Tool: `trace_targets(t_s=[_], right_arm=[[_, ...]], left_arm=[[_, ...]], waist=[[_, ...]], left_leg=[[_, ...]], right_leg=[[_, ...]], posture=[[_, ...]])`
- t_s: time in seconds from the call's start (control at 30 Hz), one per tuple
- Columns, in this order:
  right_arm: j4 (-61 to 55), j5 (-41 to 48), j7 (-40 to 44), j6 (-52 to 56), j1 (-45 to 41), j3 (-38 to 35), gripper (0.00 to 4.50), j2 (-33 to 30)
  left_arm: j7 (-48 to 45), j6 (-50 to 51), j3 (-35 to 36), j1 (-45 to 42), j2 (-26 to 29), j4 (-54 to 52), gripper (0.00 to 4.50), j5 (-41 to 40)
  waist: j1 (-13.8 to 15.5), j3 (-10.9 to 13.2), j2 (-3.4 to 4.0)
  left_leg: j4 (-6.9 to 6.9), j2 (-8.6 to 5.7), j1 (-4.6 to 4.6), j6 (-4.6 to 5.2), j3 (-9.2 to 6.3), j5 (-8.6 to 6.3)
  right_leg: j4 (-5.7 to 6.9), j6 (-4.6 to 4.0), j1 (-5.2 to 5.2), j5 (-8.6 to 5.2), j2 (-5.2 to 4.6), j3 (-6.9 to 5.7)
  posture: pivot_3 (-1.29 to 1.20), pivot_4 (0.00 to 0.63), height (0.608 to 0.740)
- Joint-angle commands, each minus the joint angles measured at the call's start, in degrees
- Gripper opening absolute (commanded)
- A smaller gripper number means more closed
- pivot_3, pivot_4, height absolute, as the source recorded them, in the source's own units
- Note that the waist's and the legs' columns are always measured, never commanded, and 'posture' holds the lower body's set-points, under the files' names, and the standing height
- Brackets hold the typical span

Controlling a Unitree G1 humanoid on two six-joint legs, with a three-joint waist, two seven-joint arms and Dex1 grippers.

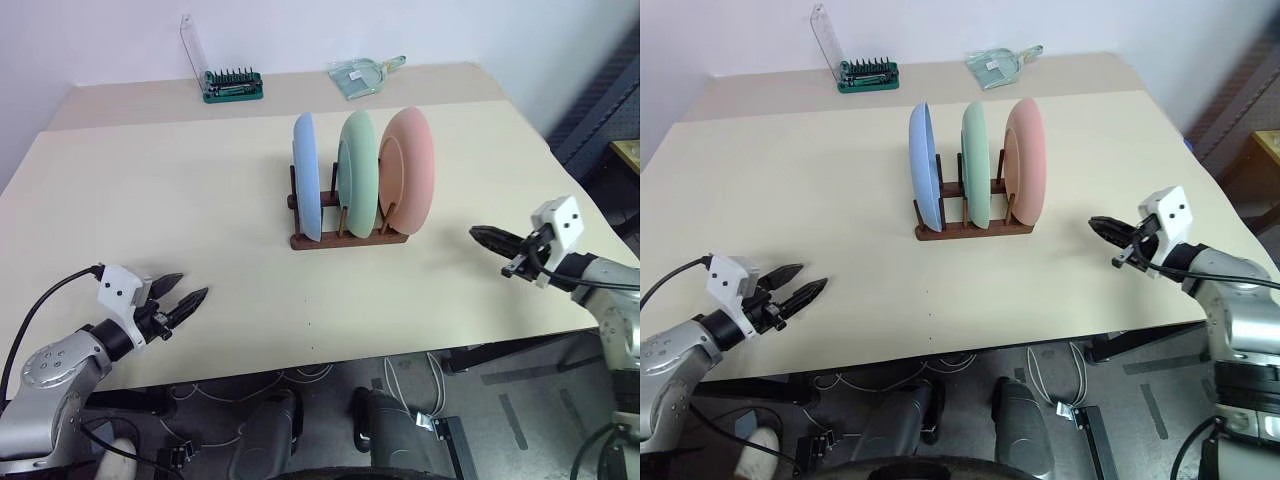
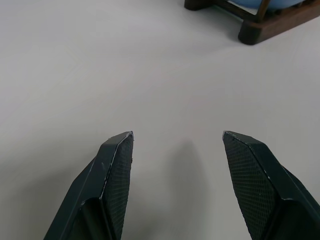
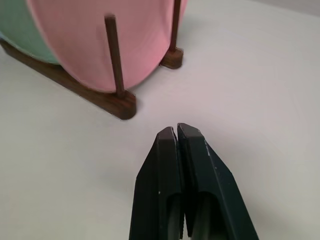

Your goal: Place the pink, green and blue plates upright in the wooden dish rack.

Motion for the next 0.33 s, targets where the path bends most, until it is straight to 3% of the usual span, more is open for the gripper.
trace_targets(t_s=[0.03,0.33], right_arm=[[2.4,-1.1,0.0,-3.3,-1.9,0.7,0.06,0.8],[12.0,-3.0,0.8,-6.4,-10.0,3.9,0.06,2.7]], left_arm=[[1.0,-0.8,1.8,0.7,-0.6,-3.0,2.93,-0.7],[4.2,0.5,1.7,4.3,-3.6,-8.5,2.93,-0.9]], waist=[[0.0,0.0,0.01],[-0.1,0.0,0.02]], left_leg=[[0.0,0.0,0.0,0.0,0.0,0.0],[-0.01,0.01,0.06,0.0,0.01,0.0]], right_leg=[[0.0,0.0,0.0,0.0,0.0,0.0],[0.02,0.0,0.05,0.0,0.02,-0.01]], posture=[[0.0,0.15,0.74],[0.0,0.15,0.74]])
